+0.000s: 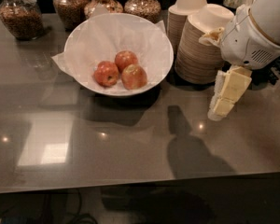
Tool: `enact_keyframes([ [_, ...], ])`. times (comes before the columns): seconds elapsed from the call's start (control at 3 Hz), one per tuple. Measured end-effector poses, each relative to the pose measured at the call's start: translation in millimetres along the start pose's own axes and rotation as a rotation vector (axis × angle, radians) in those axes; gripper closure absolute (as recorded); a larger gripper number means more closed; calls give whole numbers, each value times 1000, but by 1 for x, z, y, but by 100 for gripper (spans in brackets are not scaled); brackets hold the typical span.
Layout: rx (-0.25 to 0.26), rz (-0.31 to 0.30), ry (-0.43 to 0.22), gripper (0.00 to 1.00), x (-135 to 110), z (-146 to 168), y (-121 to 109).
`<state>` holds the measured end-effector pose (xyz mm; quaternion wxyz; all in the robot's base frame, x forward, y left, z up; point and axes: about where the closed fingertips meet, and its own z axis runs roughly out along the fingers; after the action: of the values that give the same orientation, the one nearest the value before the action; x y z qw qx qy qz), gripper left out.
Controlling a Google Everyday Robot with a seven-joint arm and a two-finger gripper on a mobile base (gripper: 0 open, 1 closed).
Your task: Pick apple from white bowl
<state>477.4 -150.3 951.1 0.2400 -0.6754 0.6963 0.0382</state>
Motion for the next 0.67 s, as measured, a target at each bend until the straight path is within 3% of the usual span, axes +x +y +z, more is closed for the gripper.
enact_keyframes([
  [0.33,53,-13,-75,0,-16,3,-19],
  [0.67,96,-33,-223,0,-49,10,-47],
])
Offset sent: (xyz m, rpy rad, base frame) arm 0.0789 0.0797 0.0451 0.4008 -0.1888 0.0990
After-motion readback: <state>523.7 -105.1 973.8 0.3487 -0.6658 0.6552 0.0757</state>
